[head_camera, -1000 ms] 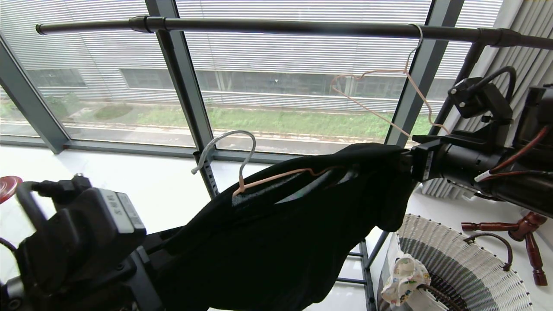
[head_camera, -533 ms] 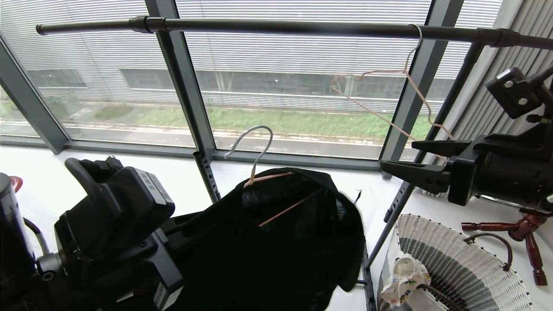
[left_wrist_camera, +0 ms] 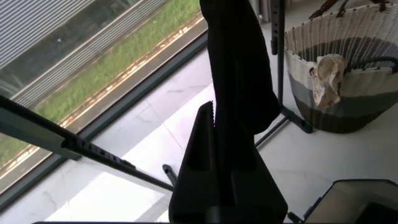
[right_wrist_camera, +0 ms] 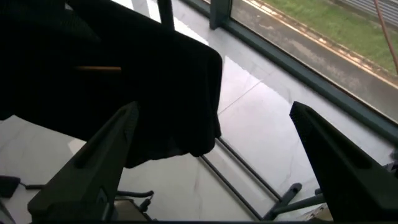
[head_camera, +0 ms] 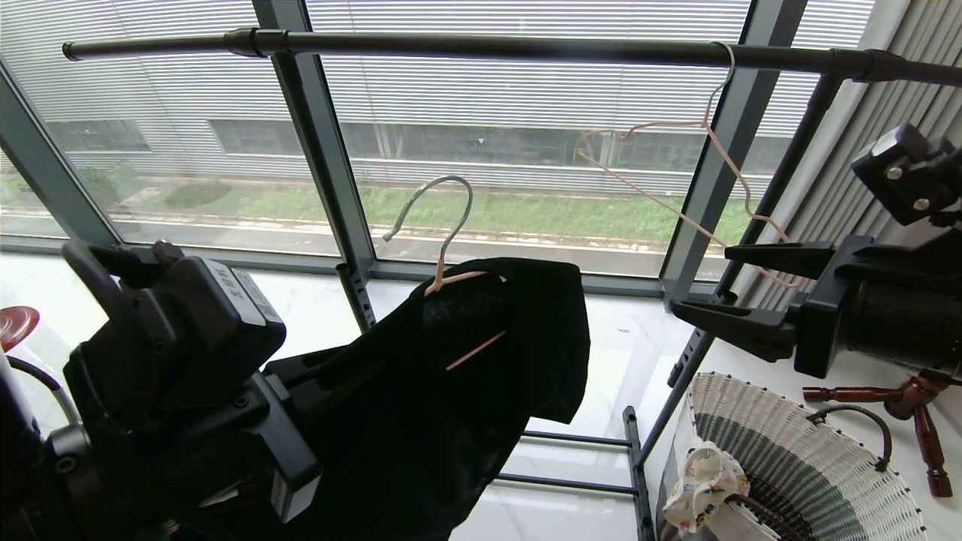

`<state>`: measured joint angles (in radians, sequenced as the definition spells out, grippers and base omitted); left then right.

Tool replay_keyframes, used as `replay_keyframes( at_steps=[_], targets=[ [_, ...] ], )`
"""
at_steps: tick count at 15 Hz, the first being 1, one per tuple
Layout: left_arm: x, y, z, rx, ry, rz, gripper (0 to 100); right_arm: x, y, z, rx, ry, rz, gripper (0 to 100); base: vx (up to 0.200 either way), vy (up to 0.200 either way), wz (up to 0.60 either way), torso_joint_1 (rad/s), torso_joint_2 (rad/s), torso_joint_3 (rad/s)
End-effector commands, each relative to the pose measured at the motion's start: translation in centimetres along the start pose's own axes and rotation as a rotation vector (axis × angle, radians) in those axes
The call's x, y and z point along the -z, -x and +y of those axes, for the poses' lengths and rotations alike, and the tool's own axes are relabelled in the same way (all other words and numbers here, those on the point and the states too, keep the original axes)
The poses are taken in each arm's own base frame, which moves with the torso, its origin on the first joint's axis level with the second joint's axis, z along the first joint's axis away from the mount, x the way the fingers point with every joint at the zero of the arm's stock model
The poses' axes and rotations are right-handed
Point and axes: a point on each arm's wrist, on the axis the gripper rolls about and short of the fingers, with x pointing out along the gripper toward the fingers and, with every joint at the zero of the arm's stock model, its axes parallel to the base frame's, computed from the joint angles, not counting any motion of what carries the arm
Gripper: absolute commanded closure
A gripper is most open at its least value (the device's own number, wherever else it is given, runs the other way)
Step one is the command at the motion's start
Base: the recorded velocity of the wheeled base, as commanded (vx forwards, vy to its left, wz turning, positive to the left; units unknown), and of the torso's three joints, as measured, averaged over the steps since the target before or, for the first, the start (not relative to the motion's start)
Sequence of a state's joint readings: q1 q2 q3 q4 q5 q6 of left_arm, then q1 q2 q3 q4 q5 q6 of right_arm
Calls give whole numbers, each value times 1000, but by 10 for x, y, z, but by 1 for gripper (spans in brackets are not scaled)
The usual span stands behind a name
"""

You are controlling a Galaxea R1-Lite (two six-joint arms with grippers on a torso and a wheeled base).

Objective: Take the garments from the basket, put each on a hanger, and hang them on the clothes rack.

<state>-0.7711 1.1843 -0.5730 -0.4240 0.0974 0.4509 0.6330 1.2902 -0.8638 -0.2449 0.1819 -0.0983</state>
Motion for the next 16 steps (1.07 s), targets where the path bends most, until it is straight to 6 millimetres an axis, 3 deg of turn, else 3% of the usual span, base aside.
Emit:
replay_keyframes(
  at_steps=[1, 6, 8, 11, 15, 16],
  targets=[
    [-8, 0, -1, 20, 1, -38, 100, 8, -3, 0, -7, 55, 43, 0, 0, 0, 0, 0, 0, 0],
    [-41, -4, -1, 45, 25, -140, 100, 45, -28, -4, 62, 227, 212, 0, 0, 0, 0, 0, 0, 0],
    [-50, -2, -7, 75, 20, -177, 100, 54, -40, -6, 107, 237, 198, 0, 0, 0, 0, 0, 0, 0],
    [-54, -4, -10, 81, 19, -182, 100, 65, -54, -9, 161, 247, 150, 0, 0, 0, 0, 0, 0, 0],
    [-53, -5, -11, 85, 17, -173, 100, 70, -51, -9, 191, 249, 145, 0, 0, 0, 0, 0, 0, 0],
    [-53, -6, -11, 85, 17, -173, 100, 71, -51, -9, 191, 246, 151, 100, 0, 0, 0, 0, 0, 0]
  ],
)
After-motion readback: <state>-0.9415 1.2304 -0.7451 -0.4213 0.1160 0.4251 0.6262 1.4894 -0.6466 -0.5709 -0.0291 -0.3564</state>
